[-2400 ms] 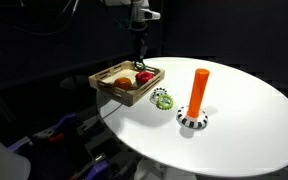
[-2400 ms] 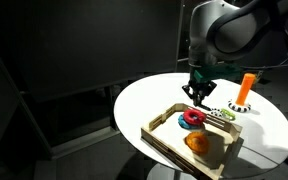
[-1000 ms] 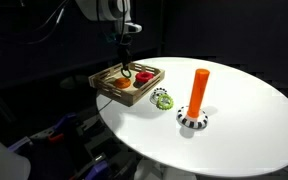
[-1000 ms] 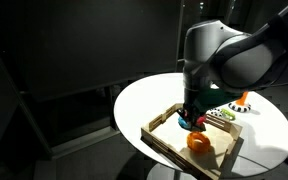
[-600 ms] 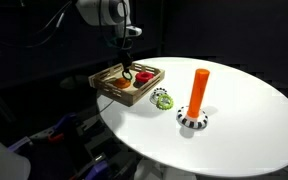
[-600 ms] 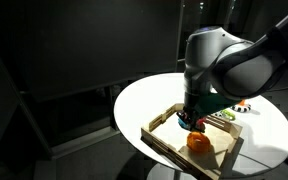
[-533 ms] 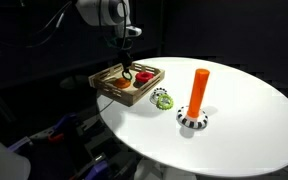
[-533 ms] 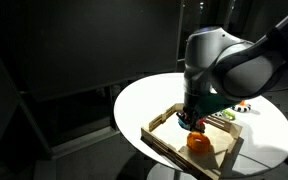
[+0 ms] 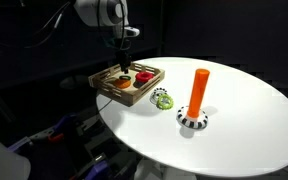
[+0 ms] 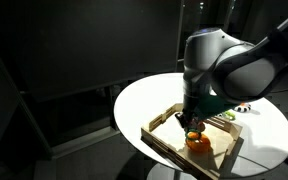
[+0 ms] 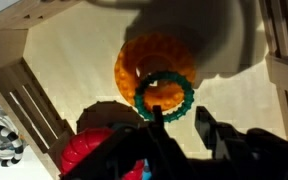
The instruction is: Move the dark green ring from the table to the tray
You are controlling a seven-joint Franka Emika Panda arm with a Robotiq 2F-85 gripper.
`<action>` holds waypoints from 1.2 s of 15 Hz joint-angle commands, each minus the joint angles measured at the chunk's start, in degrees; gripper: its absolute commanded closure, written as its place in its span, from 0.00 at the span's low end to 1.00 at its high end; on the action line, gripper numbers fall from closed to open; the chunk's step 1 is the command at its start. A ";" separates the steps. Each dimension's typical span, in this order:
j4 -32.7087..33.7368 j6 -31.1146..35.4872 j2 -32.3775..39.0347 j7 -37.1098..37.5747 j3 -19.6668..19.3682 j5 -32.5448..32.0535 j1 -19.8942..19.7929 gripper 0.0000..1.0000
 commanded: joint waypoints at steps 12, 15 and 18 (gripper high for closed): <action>-0.39 -3.33 -4.33 2.55 -5.34 -1.97 -0.38 0.00; -0.69 -6.41 -6.72 1.73 -5.67 -1.85 -1.88 0.00; -0.90 -9.86 -9.68 -1.95 -4.77 0.39 -4.87 0.00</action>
